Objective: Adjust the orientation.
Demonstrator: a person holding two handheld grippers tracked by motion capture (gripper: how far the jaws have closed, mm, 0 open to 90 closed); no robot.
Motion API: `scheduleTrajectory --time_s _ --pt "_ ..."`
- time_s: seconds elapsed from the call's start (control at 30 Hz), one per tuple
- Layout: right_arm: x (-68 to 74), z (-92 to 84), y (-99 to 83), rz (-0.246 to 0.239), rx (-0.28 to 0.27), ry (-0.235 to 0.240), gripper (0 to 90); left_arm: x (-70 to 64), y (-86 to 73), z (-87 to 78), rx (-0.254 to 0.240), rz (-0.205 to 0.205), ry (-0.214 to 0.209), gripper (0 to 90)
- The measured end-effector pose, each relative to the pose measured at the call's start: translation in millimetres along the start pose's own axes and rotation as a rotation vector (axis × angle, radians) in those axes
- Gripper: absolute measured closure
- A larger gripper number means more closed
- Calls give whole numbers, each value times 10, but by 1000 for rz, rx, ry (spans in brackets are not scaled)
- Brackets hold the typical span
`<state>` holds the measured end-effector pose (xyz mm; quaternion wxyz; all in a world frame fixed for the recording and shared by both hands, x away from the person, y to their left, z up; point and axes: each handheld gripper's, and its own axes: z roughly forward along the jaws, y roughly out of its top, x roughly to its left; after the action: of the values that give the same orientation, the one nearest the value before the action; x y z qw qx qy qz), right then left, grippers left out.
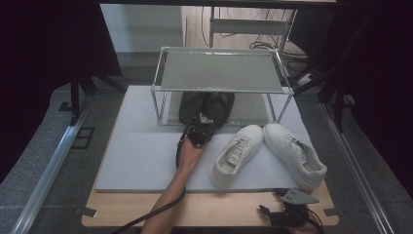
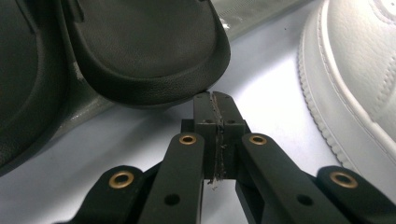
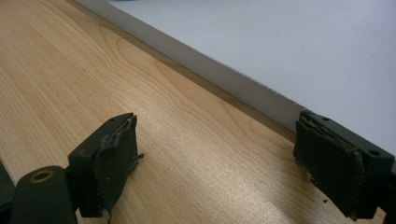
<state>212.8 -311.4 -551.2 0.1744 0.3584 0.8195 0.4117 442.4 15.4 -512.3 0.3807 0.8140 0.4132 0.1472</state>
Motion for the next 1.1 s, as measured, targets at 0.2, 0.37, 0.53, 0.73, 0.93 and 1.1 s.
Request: scheduleTrajectory --time_s 0.2,0.37,0.53,0.73,0.93,1.1 --pt "0 0 0 0 0 0 135 23 30 40 -2 -14 0 895" --pt "-1 -1 -1 0 0 1 135 30 60 73 1 -23 4 895" --pt "-2 -1 -2 -1 -1 1 135 40 81 103 2 -37 8 894" --pt "-2 -1 -2 -1 -1 1 135 56 86 105 2 -46 -2 890" --pt "-1 -2 -2 -1 0 1 135 48 66 21 -19 -49 -18 879" --pt "0 -2 -2 -2 0 0 135 51 50 -77 -29 -43 -31 846"
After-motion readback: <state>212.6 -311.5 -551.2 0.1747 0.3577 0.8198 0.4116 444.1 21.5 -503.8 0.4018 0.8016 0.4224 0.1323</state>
